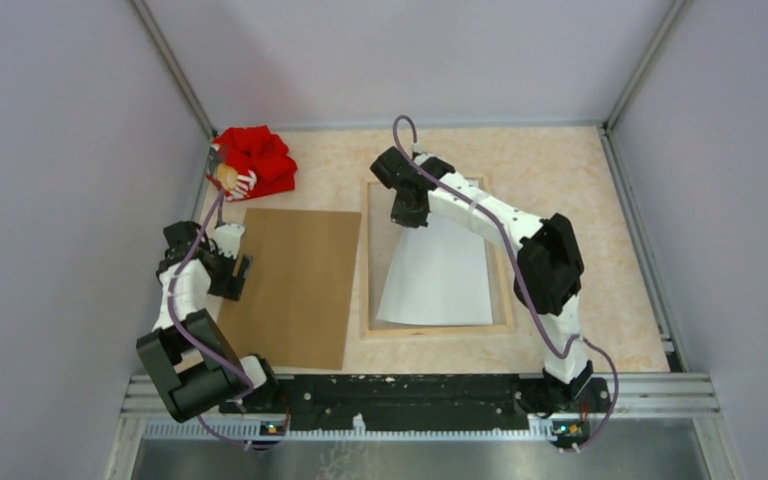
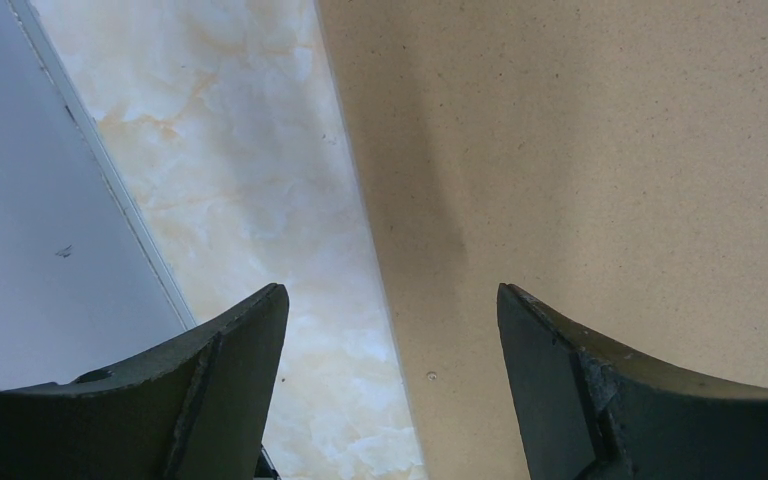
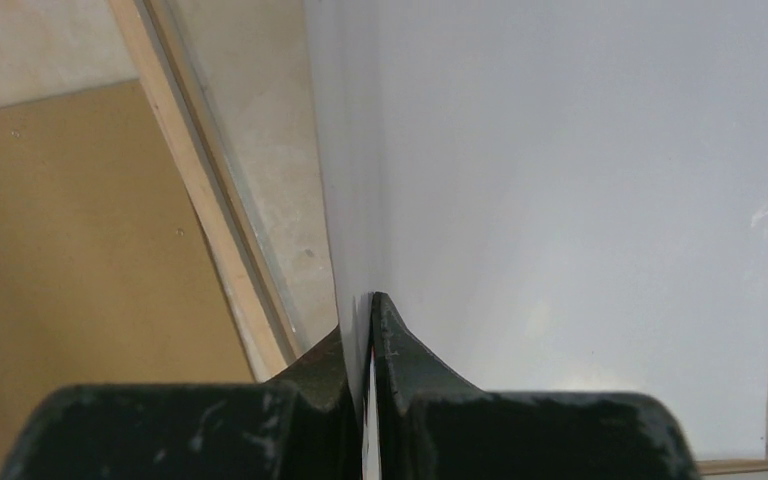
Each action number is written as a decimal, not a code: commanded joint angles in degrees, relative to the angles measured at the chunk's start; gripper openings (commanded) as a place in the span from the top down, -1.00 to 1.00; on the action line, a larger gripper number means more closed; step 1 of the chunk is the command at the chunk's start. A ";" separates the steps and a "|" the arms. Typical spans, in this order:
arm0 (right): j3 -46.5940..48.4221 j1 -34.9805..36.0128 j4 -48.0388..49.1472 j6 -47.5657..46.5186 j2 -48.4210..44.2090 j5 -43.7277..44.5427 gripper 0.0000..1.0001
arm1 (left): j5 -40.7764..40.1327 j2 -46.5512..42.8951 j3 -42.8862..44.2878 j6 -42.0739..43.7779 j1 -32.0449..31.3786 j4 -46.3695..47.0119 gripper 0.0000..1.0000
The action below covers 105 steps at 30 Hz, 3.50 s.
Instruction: Put the photo into the frame
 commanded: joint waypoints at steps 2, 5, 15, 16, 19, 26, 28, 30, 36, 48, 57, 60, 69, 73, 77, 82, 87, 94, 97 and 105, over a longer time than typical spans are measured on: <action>3.80 0.32 -2.91 -6.64 0.89 1.31 1.00 | 0.53 -1.05 -0.02 0.65 -0.18 1.25 -0.66; 1.27 0.30 -2.60 -8.20 -0.29 2.58 1.00 | 0.60 -1.10 0.08 0.65 -0.20 1.18 -0.66; 0.96 0.33 -2.95 -12.17 1.51 1.63 0.96 | 0.28 -1.60 0.63 0.75 -0.19 0.70 -0.68; 0.87 0.27 -2.91 -12.34 1.48 1.47 0.93 | 0.23 -1.61 0.56 0.74 -0.18 0.73 -0.68; 0.31 0.27 -2.58 -12.87 1.14 0.91 0.60 | 0.13 -1.30 0.37 0.80 -0.19 0.69 -0.72; -0.36 0.34 -2.25 -13.34 -0.92 -1.07 -0.64 | -0.68 -1.39 0.86 1.50 -0.21 0.44 -0.76; -1.02 0.24 -1.06 -13.87 -2.11 -2.45 -0.96 | -0.69 -1.43 1.13 1.53 -0.14 0.11 -0.76; -1.40 0.34 -0.36 -14.45 -3.21 -3.36 -0.98 | -0.84 -1.51 1.19 1.61 -0.22 -0.13 -0.76; -2.89 0.27 1.90 -16.60 -6.01 -6.95 -0.97 | -0.93 -1.61 1.19 1.45 -0.16 -0.34 -0.77; -11.91 -3.14 16.15 -21.28 -12.24 -18.66 -0.97 | -2.85 -2.04 1.22 1.71 -0.17 -0.20 -0.96; -14.21 1.30 22.86 -18.97 -12.82 -21.18 -0.97 | -6.28 -1.93 0.94 1.13 0.00 1.01 -0.97; -14.71 5.41 27.63 -16.39 -11.32 -22.57 -0.97 | -8.77 -2.17 -0.48 2.16 1.43 3.86 -0.97; -9.67 14.29 28.18 -7.63 0.80 -22.70 -0.94 | -17.16 4.15 -1.23 6.05 9.45 17.43 -0.95; -8.48 15.98 27.47 -4.64 4.27 -20.48 -0.93 | -19.05 8.35 -1.27 3.99 9.54 21.57 -0.85; -2.79 17.17 21.10 -4.70 9.75 -16.82 -0.96 | -19.00 11.61 -2.02 2.40 9.47 22.73 -0.78; -2.21 17.40 19.45 -2.37 13.21 -15.93 -0.97 | -18.20 12.17 -4.84 2.57 9.37 24.31 -0.75; -3.22 17.58 19.52 0.41 13.46 -14.13 -0.97 | -17.89 13.72 -5.89 3.02 9.36 25.73 -0.76; -3.19 17.57 20.30 2.77 14.36 -15.77 -0.97 | -14.60 16.06 -5.15 2.44 8.74 23.60 -0.76; -3.83 17.50 23.54 3.80 14.30 -17.98 -0.97 | -13.74 16.50 -5.30 2.24 7.90 23.03 -0.76; -5.83 16.02 28.64 6.60 13.78 -20.90 -0.97 | -10.40 18.67 -6.10 -1.74 3.61 20.05 -0.73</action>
